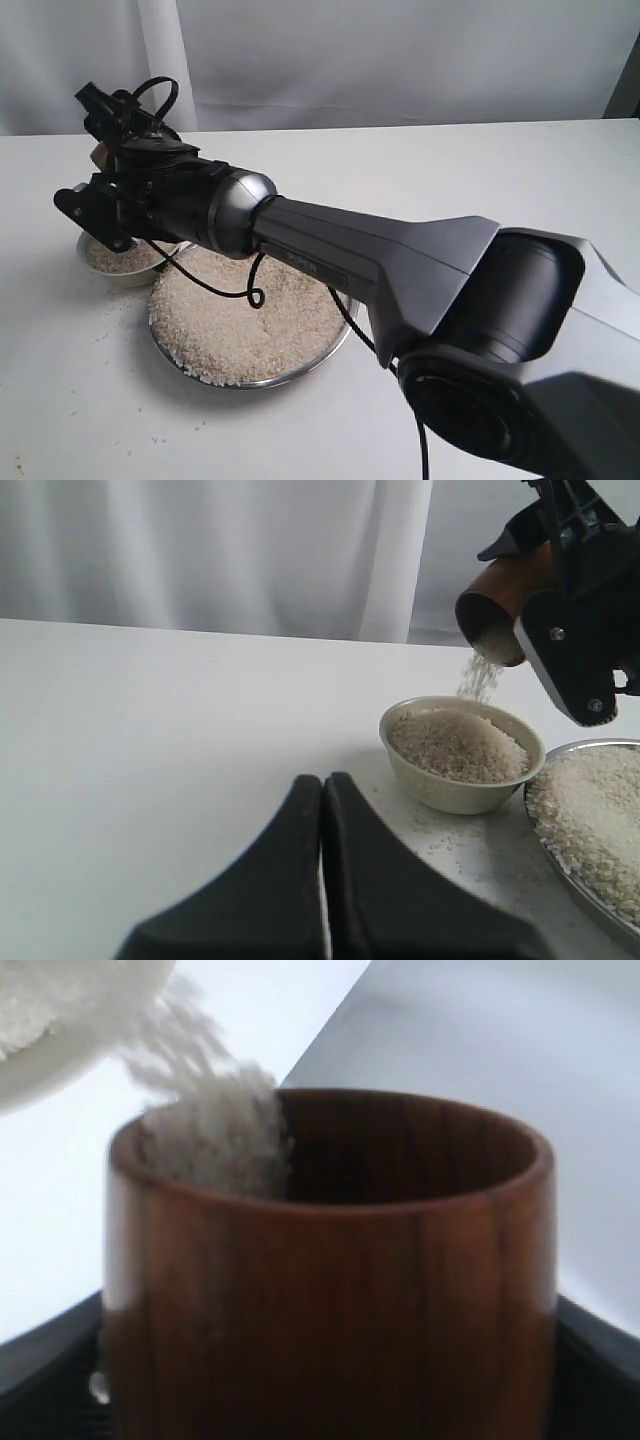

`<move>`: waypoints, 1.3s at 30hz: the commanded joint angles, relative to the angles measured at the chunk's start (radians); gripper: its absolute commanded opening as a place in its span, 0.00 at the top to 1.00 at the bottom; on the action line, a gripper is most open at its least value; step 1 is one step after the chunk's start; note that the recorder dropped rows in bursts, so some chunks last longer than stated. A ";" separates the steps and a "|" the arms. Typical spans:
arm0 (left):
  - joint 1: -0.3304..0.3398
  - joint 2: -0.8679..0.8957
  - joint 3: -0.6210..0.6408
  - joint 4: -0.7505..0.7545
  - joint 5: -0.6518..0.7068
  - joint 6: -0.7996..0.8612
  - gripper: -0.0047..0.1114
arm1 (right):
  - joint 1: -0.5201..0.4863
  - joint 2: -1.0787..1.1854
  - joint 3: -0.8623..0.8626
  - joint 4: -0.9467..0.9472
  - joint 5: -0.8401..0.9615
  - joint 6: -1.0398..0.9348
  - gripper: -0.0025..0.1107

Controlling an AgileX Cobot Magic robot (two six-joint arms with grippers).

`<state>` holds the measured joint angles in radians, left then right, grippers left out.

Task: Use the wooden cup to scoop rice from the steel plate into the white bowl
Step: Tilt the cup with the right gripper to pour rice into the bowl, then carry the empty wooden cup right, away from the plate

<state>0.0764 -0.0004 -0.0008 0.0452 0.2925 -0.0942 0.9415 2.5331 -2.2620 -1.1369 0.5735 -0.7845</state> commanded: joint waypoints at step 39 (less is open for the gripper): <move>-0.006 0.000 0.001 -0.001 -0.008 -0.002 0.96 | 0.038 -0.092 -0.009 0.057 0.172 0.312 0.98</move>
<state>0.0764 -0.0004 -0.0008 0.0452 0.2925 -0.0942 0.9760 2.5064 -2.2620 -1.1888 0.6968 -0.5652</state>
